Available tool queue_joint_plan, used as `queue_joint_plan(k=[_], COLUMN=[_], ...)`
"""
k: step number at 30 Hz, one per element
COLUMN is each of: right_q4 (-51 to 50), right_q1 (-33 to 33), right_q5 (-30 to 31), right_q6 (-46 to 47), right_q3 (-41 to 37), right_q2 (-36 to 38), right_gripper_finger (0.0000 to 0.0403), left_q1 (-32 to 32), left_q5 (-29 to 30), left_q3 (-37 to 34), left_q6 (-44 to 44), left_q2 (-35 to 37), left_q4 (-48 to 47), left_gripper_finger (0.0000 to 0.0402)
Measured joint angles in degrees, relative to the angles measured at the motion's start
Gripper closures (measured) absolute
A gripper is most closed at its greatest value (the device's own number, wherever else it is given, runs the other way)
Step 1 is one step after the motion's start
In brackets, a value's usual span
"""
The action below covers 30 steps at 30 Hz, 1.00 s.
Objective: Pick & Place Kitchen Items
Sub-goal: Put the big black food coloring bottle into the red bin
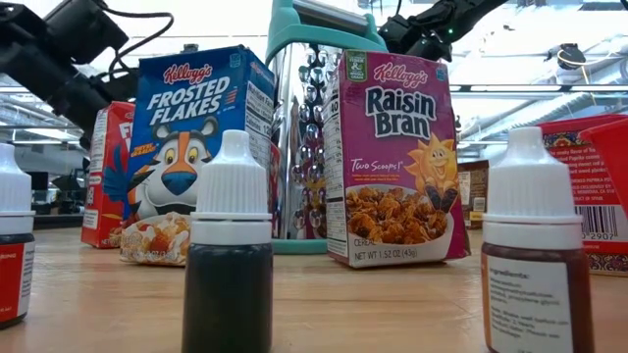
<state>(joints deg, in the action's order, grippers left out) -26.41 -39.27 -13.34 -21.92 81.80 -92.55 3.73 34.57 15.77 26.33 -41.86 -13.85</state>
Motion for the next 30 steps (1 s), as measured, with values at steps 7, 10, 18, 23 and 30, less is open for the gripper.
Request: queue_joint_plan(k=[7, 10, 18, 23, 30], right_q4=[0.0, 0.0, 0.0, 0.0, 0.0], right_q1=[0.0, 0.0, 0.0, 0.0, 0.0], right_q5=[0.0, 0.0, 0.0, 0.0, 0.0], right_q6=[-0.2, -0.2, -0.6, -1.3, -1.3], right_q3=[0.0, 0.0, 0.0, 0.0, 0.0], right_q2=[0.0, 0.0, 0.0, 0.0, 0.0], right_gripper_finger=[0.0232, 0.0232, 0.0232, 0.0232, 0.0232], left_q1=[1.5, 1.7, 0.4, -0.1, -0.1], left_q5=[0.9, 0.8, -1.1, -0.4, 0.4], left_q3=[-2.9, -3.6, -2.6, -2.2, -2.2], left_q6=[-2.3, -3.5, -6.3, -7.8, -7.8], left_q2=[-2.9, -3.9, -4.2, -4.2, -4.2], left_q4=[5.9, 8.8, 8.4, 8.0, 7.8], left_gripper_finger=[0.0215, 0.0215, 0.0215, 0.0215, 0.0215])
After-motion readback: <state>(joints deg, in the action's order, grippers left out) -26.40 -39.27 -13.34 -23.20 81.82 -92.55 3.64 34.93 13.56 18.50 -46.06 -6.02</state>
